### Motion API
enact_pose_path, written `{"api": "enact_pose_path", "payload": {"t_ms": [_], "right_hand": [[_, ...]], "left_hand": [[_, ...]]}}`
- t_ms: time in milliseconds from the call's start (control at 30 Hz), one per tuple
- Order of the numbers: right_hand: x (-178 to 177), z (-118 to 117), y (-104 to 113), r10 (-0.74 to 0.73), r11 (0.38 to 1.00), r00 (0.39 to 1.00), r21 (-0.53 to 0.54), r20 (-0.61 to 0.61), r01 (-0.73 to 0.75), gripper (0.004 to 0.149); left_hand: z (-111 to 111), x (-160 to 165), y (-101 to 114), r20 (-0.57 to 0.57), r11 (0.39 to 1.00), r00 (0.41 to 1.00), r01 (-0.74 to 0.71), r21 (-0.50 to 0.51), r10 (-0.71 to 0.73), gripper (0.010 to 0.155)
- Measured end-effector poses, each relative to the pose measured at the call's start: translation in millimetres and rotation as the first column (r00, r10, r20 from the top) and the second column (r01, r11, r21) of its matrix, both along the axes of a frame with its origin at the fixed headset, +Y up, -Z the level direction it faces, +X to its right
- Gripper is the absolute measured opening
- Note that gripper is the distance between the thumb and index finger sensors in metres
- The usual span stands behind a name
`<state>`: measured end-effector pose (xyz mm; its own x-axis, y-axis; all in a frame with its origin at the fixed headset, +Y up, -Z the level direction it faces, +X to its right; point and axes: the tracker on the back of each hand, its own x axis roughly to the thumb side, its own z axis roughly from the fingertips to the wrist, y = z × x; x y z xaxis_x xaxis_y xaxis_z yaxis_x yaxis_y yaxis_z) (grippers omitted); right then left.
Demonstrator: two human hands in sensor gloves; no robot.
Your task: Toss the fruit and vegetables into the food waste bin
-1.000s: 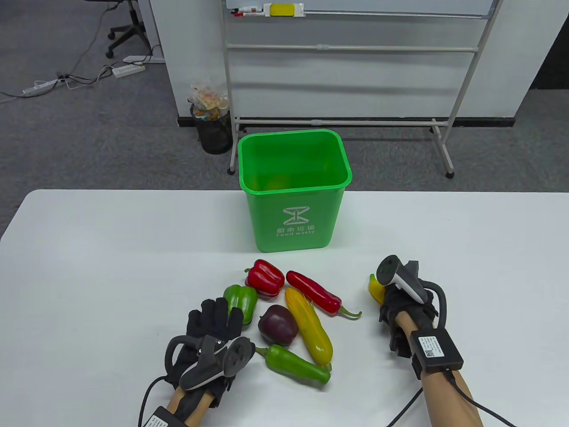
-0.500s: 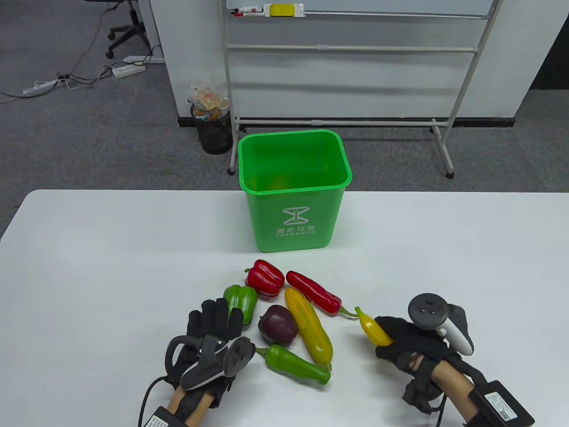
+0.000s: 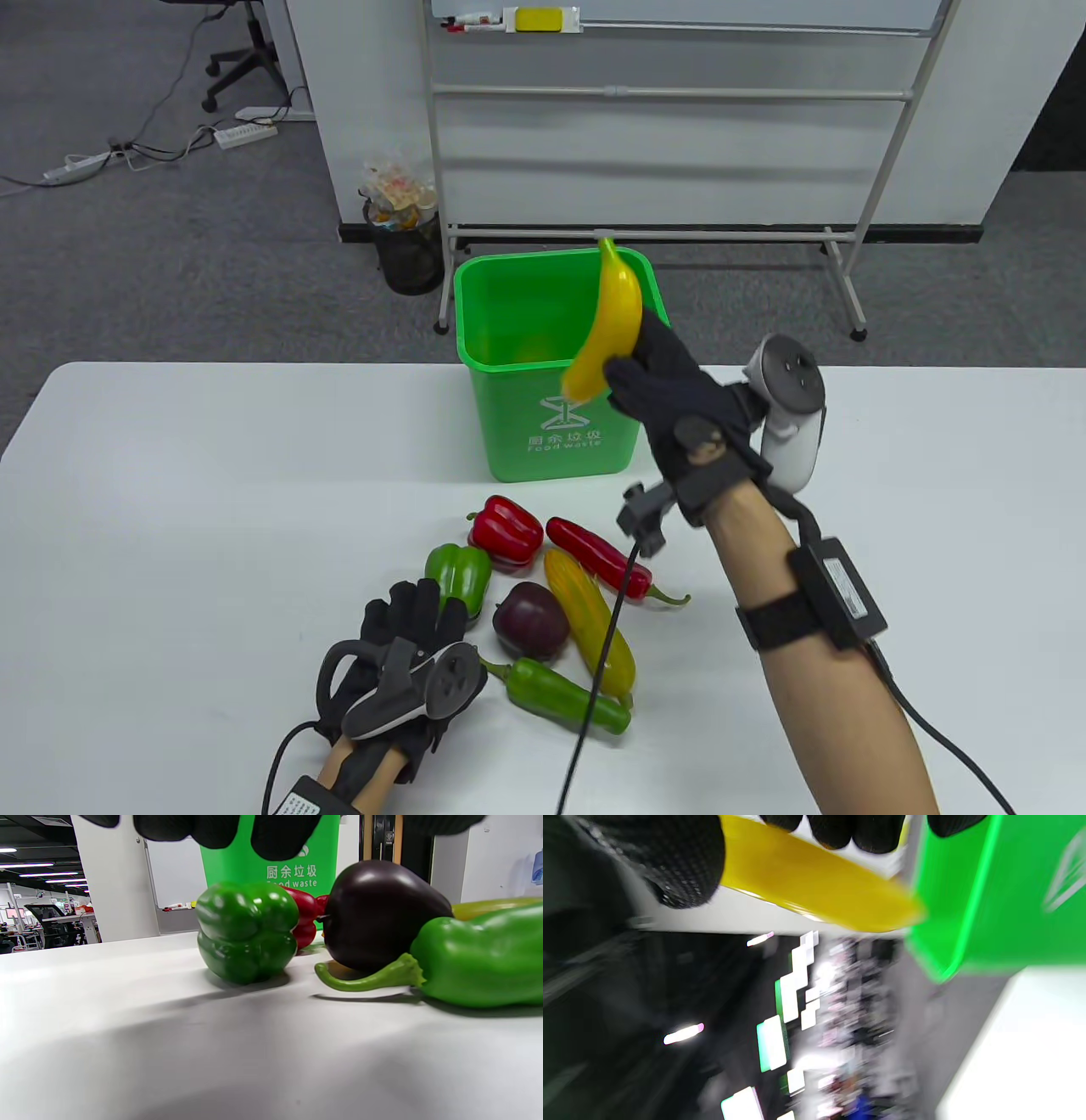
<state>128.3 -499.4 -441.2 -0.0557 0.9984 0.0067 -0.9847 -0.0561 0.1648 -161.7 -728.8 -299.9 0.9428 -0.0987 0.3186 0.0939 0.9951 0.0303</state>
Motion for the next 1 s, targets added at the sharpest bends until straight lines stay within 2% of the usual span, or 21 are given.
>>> {"api": "enact_pose_path", "payload": {"t_ms": [67, 133, 300, 467, 567, 667, 733, 800, 833, 900, 1000], "right_hand": [[7.9, -0.5, -1.3, 0.046, 0.999, 0.996, 0.021, 0.074, -0.048, 0.094], [14.1, 4.1, -12.1, 0.087, 0.995, 0.989, 0.042, 0.116, -0.093, 0.089], [23.3, 15.2, -44.2, 0.309, 0.948, 0.947, 0.046, 0.091, -0.314, 0.083], [19.1, 22.9, -68.0, 0.516, 0.851, 0.853, 0.066, 0.084, -0.521, 0.079], [12.1, 23.6, -87.4, 0.629, 0.771, 0.775, 0.079, 0.055, -0.632, 0.076], [4.2, 20.8, -115.5, 0.729, 0.682, 0.685, 0.077, 0.015, -0.727, 0.076], [-3.1, 16.5, -139.0, 0.798, 0.602, 0.601, 0.077, -0.032, -0.795, 0.078], [-12.8, 11.3, -163.8, 0.867, 0.496, 0.487, 0.088, -0.105, -0.864, 0.081], [-19.0, 9.3, -178.7, 0.899, 0.427, 0.411, 0.092, -0.151, -0.900, 0.085], [-28.0, 6.3, -199.8, 0.929, 0.347, 0.323, 0.123, -0.182, -0.930, 0.089], [-39.3, 2.2, -221.9, 0.937, 0.301, 0.262, 0.156, -0.230, -0.941, 0.092]], "left_hand": [[1.3, -3.4, 3.1, -0.009, 1.000, 1.000, -0.024, 0.003, 0.024, 0.082], [0.1, -5.4, 4.7, -0.008, 0.999, 0.999, -0.043, 0.011, 0.043, 0.082], [-2.8, -8.2, 0.9, -0.017, 1.000, 1.000, -0.017, -0.003, 0.017, 0.082], [-1.9, -6.3, 2.7, -0.020, 1.000, 0.999, -0.025, 0.009, 0.025, 0.082], [-1.8, -4.9, 2.7, -0.018, 1.000, 0.999, -0.028, 0.008, 0.029, 0.082], [-1.8, -3.8, 1.2, -0.016, 1.000, 1.000, -0.020, 0.004, 0.020, 0.082], [-1.5, -3.8, 1.5, -0.016, 1.000, 1.000, -0.020, 0.002, 0.020, 0.082], [-1.6, -4.4, 1.8, -0.018, 1.000, 1.000, -0.021, 0.002, 0.022, 0.082], [-1.8, -5.0, 1.8, -0.021, 1.000, 1.000, -0.023, 0.001, 0.023, 0.081], [-2.2, -5.8, 1.5, -0.023, 1.000, 0.999, -0.023, -0.002, 0.023, 0.082], [-3.3, -6.1, -0.5, -0.022, 1.000, 1.000, -0.015, -0.008, 0.015, 0.082]]}}
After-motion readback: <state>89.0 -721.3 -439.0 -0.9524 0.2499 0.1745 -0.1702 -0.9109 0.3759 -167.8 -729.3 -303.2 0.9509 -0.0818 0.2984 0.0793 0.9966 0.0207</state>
